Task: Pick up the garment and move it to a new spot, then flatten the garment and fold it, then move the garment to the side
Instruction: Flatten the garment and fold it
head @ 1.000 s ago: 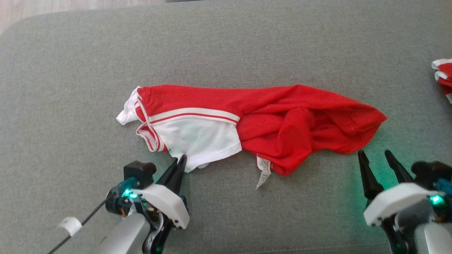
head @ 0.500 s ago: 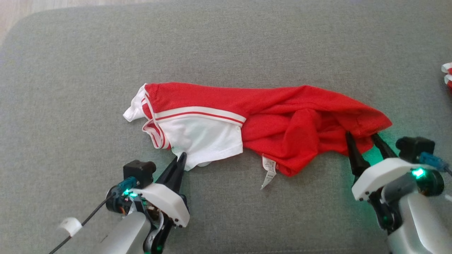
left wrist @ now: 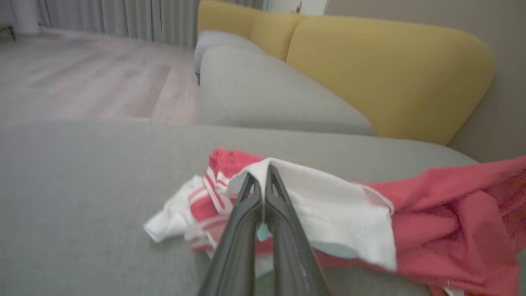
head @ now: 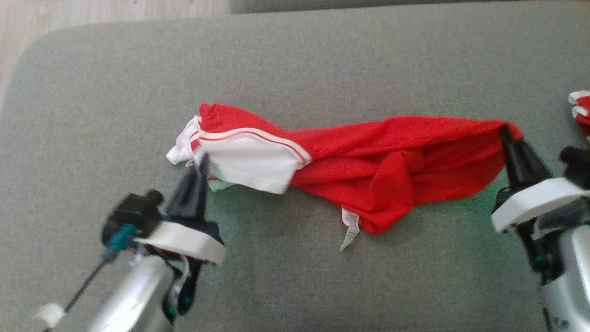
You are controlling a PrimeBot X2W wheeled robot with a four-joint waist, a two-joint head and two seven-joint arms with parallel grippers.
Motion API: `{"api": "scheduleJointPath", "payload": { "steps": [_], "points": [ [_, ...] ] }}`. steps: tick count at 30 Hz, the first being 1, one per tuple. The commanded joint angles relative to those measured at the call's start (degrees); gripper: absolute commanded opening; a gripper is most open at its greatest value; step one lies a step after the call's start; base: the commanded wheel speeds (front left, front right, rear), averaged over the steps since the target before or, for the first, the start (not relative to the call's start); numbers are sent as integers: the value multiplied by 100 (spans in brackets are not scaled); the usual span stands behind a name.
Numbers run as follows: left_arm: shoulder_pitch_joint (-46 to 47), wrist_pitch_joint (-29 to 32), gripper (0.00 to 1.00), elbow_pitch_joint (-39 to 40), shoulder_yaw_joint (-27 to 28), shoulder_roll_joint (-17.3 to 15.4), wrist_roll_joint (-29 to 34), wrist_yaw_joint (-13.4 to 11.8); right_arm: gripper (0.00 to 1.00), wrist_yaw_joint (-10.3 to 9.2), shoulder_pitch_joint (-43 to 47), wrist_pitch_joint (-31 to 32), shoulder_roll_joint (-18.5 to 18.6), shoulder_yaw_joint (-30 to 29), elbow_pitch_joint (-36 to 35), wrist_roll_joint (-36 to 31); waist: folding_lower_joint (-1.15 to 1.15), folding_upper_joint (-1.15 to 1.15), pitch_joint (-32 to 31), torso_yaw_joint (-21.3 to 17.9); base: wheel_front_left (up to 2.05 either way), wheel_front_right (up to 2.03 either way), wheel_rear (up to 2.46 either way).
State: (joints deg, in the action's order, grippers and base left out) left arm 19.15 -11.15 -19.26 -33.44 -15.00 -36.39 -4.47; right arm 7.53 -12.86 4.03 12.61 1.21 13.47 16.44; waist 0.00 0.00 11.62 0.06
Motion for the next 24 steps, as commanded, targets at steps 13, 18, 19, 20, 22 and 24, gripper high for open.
{"api": "scheduleJointPath", "payload": {
  "steps": [13,18,19,20,22,24],
  "points": [
    [824,371,0,4192,1487,-1932,1167,-1116,0,-4,-424,951,656,-373,-3594,-402,0,0,-977,79,0,0,0],
    [1611,1000,0,4876,1767,-2317,1326,-1141,0,-4,-841,1469,875,-677,-4398,-432,0,0,-1151,136,0,0,0],
    [1754,1138,0,4905,1768,-2362,1316,-1109,0,-4,-903,1533,894,-726,-4471,-429,0,0,-1164,139,0,0,0],
    [1898,1229,0,4927,1756,-2362,1260,-1058,0,-4,-963,1598,910,-771,-4509,-413,0,0,-1166,140,0,0,0],
    [2024,1315,0,4898,1745,-2357,1214,-1024,0,-4,-1025,1649,927,-806,-4511,-376,0,0,-1161,142,0,0,0],
    [2221,1434,0,4769,1687,-2316,1127,-952,0,-4,-1145,1713,953,-837,-4386,-277,0,0,-1132,142,0,0,0]
  ]
}}
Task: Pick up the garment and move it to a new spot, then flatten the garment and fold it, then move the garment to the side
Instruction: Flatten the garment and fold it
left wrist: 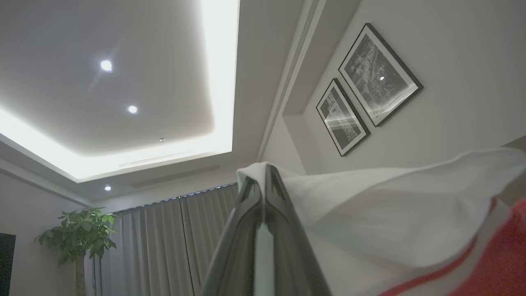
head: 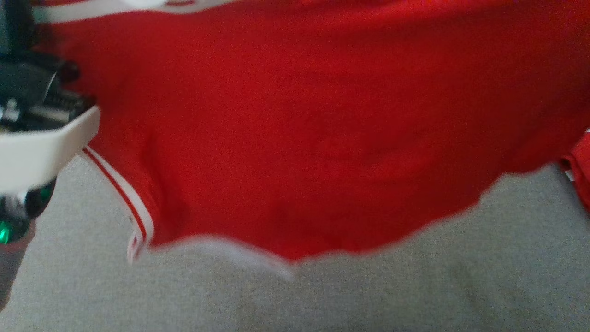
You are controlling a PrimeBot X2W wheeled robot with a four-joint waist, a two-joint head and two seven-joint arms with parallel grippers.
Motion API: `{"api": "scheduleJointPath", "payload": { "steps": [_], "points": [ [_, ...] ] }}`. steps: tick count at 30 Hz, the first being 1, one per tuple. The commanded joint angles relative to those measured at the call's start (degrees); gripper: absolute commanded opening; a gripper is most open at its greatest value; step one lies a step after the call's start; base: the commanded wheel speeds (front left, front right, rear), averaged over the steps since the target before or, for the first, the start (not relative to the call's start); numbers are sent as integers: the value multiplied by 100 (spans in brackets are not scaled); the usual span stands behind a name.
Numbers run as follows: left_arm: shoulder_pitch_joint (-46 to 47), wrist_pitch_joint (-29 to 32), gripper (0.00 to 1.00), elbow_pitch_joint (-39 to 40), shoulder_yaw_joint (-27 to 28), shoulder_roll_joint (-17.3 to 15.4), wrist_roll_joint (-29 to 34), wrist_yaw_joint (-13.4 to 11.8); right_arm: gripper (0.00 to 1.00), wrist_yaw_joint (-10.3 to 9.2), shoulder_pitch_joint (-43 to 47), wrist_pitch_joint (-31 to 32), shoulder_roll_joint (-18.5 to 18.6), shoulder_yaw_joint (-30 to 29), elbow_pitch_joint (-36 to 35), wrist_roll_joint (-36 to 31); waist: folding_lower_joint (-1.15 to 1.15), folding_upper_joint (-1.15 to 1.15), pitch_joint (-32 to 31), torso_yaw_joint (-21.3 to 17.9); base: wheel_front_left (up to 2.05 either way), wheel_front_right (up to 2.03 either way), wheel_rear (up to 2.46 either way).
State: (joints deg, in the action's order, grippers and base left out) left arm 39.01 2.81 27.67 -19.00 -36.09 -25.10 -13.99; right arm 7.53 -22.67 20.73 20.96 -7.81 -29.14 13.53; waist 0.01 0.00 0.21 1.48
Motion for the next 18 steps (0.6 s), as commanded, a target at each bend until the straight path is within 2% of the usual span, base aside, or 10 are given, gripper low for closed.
{"api": "scheduleJointPath", "payload": {
  "steps": [1,5,9,13,16,17,18],
  "points": [
    [320,71,0,-31,205,-157,-65,38,0,-4,-222,50,123,77,-4,81,-1,0,35,0,0,0,0],
    [643,52,0,-799,48,144,-368,232,0,-4,-505,-70,130,175,753,326,-1,0,209,-26,0,0,0],
    [1017,-167,0,-2112,-108,602,-799,602,0,-4,-1059,-271,35,345,1866,506,-1,0,369,-92,0,0,0],
    [1513,-555,0,-3705,-165,926,-983,997,0,-4,-2105,-590,-326,805,3169,509,-1,0,493,-300,0,0,0],
    [1978,-907,0,-4843,-126,1145,-1042,1194,0,-4,-2968,-924,-649,1026,4240,532,-1,0,512,-419,0,0,0],
    [2343,-1150,0,-5547,-35,1310,-1113,1258,0,-4,-3470,-1112,-828,1137,4949,547,-1,0,519,-462,0,0,0],
    [2507,-1253,0,-5882,-3,1384,-1135,1277,0,-4,-3683,-1202,-892,1206,5298,527,-1,0,510,-467,0,0,0]
  ]
}}
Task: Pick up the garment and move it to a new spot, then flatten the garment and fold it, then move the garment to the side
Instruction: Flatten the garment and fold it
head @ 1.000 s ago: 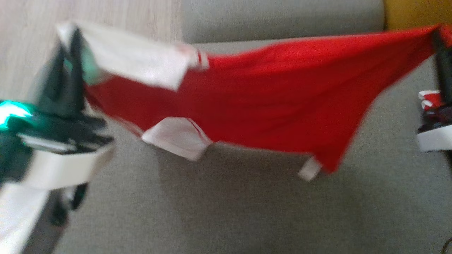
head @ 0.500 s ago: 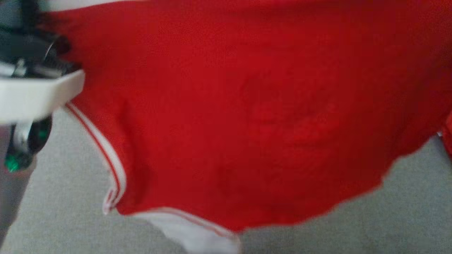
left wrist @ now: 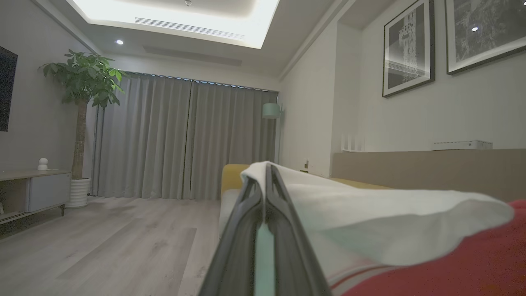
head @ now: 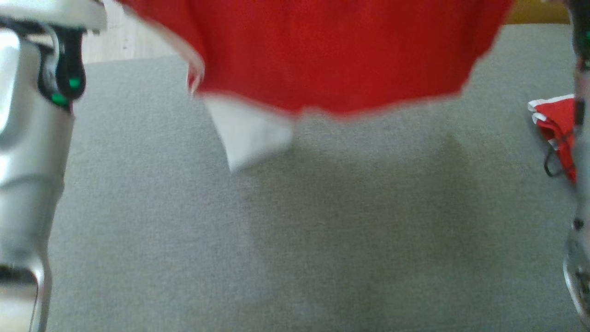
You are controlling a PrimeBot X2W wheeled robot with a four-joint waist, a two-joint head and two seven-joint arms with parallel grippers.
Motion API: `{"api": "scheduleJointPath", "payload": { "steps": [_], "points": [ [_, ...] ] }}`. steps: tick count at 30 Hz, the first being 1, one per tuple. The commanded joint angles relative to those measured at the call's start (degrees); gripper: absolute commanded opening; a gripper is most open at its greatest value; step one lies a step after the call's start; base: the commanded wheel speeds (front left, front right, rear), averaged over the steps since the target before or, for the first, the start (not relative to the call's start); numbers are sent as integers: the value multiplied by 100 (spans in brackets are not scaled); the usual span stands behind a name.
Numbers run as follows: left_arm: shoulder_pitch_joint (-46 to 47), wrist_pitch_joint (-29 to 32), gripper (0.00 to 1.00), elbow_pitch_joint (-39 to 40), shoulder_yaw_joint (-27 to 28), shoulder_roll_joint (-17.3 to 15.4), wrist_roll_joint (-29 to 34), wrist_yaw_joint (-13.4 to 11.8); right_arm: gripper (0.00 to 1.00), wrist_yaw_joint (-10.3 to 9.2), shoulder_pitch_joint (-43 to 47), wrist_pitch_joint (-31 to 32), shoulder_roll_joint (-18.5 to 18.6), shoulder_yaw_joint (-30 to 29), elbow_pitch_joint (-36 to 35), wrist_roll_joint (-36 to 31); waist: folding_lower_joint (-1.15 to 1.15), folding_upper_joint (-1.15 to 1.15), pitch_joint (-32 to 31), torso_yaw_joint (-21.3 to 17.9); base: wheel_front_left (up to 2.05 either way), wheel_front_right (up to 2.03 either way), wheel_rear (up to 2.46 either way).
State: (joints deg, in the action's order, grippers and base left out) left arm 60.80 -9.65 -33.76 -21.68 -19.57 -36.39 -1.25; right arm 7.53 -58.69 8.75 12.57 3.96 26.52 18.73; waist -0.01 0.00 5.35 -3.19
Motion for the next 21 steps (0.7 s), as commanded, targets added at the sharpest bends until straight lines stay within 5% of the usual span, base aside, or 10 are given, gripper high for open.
{"api": "scheduleJointPath", "payload": {
  "steps": [1,12,21],
  "points": [
    [466,-103,0,-39,308,-193,-43,23,0,-4,-260,-81,-127,111,80,4,1,0,-17,-4,0,0,0],
    [95,-229,0,-3012,387,733,-449,63,0,-4,-392,-660,-820,1477,3185,521,1,0,240,88,0,0,0],
    [-697,-395,0,-3823,544,1264,-781,265,0,-4,602,-950,-966,2377,3638,1548,1,0,646,163,0,0,0]
  ]
}}
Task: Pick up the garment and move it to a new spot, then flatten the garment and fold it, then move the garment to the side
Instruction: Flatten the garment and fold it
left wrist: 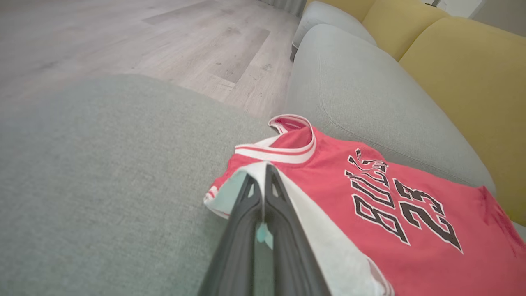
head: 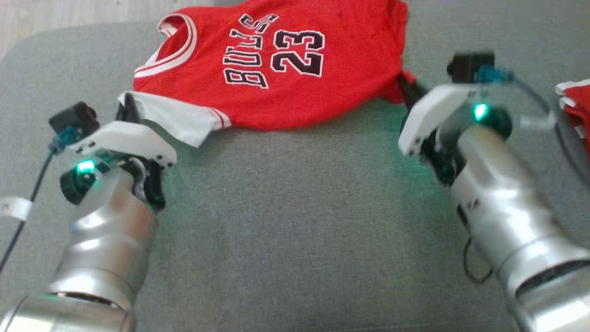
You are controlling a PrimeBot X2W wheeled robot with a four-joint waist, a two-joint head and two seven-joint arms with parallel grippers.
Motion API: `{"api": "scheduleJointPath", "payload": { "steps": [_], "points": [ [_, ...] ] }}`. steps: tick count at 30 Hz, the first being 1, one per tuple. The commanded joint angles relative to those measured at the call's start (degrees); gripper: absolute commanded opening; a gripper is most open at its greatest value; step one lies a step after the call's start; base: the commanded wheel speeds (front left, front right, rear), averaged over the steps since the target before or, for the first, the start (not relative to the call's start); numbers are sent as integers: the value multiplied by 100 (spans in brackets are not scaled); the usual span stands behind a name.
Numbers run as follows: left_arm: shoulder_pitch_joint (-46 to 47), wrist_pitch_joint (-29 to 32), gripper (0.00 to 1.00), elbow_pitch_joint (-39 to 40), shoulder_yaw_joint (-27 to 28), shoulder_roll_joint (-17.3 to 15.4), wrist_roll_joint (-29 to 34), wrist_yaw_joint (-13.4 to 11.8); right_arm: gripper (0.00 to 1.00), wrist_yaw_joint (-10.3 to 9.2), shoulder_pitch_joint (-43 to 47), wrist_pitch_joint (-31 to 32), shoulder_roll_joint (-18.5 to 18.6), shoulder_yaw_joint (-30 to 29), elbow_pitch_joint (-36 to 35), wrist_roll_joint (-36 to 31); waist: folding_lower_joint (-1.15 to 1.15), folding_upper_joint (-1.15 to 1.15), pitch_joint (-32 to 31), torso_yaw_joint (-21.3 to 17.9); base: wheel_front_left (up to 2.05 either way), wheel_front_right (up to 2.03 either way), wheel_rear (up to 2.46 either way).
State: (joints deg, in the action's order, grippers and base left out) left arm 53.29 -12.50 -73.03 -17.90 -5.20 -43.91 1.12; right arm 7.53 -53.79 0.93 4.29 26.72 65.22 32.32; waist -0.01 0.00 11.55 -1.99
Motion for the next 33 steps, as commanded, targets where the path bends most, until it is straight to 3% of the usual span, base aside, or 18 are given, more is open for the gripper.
{"api": "scheduleJointPath", "payload": {
  "steps": [1,5,8,13,17,21,26,29,33],
  "points": [
    [53,-110,0,105,166,-173,-30,29,0,-4,112,-167,-138,101,-233,189,1,0,26,42,0,0,0],
    [-282,-230,0,183,250,-152,-41,103,0,-4,726,-518,-73,406,-568,656,1,0,-10,51,0,0,0],
    [-640,-246,0,749,401,-238,77,110,0,-4,1202,-787,174,593,-989,942,1,0,-57,65,0,0,0],
    [-1976,-248,0,2402,774,-462,493,-92,0,-4,2045,-1063,771,776,-1916,1150,1,0,-165,27,0,0,0],
    [-3455,-220,0,4106,989,-663,617,-502,0,-4,2867,-931,1299,514,-2671,1106,1,0,-321,54,0,0,0],
    [-4890,450,0,6523,1062,-1021,749,-1249,0,-4,3796,-293,1670,-189,-3491,897,1,0,-429,153,0,0,0],
    [-6217,1502,0,9275,1144,-1426,952,-2124,0,-4,4972,1047,1693,-1418,-4994,291,1,0,-433,183,0,0,0],
    [-6596,1948,0,10190,1171,-1591,1054,-2444,0,-4,5598,2020,1389,-2203,-6101,-201,1,0,-397,180,0,0,0],
    [-6663,2355,0,10545,1192,-1737,1027,-2585,0,-4,6043,3187,856,-2771,-7393,-708,1,0,-298,161,0,0,0]
  ]
}}
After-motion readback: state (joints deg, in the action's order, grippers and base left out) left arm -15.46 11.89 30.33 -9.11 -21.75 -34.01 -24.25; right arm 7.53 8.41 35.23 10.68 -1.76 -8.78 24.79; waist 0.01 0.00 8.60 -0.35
